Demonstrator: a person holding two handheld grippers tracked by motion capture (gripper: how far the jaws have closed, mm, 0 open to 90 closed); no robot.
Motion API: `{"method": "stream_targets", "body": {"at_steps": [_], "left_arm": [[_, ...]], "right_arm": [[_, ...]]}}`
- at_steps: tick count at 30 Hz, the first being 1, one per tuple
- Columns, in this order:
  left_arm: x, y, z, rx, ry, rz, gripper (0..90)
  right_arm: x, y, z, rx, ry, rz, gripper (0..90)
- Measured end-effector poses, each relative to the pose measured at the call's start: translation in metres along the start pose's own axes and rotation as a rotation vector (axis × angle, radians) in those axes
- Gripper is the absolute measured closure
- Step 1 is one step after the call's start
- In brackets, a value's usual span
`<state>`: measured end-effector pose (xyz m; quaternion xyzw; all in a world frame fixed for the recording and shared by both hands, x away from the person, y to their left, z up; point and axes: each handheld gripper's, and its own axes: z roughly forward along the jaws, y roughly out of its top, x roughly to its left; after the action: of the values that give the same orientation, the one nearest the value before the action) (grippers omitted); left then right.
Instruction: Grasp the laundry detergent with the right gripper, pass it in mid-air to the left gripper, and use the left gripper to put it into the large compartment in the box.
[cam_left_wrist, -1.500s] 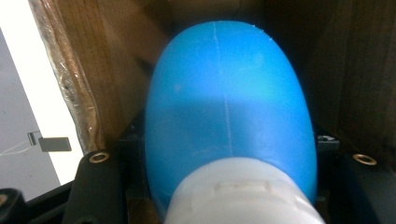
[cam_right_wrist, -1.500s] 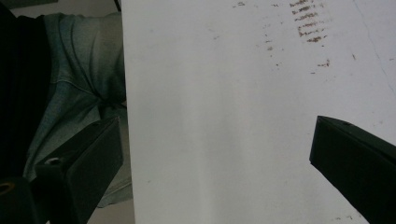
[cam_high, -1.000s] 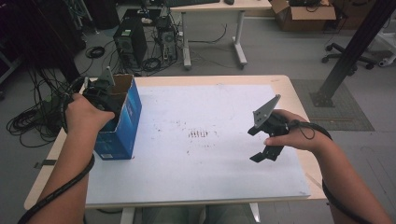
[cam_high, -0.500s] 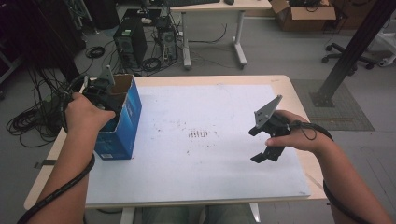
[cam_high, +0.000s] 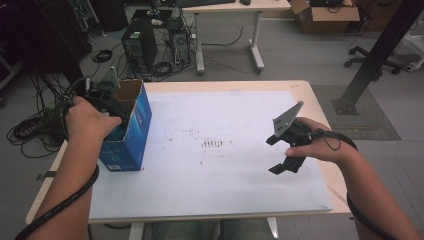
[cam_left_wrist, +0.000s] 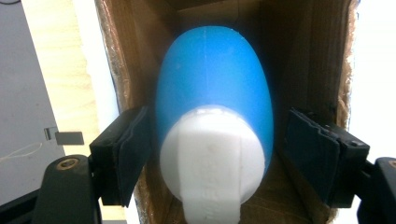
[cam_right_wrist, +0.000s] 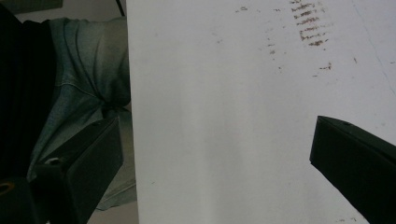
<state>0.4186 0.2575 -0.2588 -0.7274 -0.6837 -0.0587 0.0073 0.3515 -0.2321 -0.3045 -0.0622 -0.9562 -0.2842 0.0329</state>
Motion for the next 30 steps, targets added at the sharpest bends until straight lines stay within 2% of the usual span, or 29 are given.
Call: {"method": "stream_targets", "body": {"at_steps": [15, 26, 30], "left_arm": [[0.0, -0.003, -0.007, -0.008, 0.006, 0.002, 18.3], [-0.001, -0.009, -0.025, -0.048, 0.008, 0.042, 9.3], [-0.005, -0.011, -0.036, -0.061, 0.017, 0.074, 8.3]], "right_arm": [[0.002, 0.0, -0.004, -0.004, -0.003, -0.004, 2.9], [0.003, 0.0, -0.005, -0.011, -0.006, -0.008, 2.9], [0.003, 0.0, -0.007, -0.009, -0.007, -0.009, 3.0]]}}
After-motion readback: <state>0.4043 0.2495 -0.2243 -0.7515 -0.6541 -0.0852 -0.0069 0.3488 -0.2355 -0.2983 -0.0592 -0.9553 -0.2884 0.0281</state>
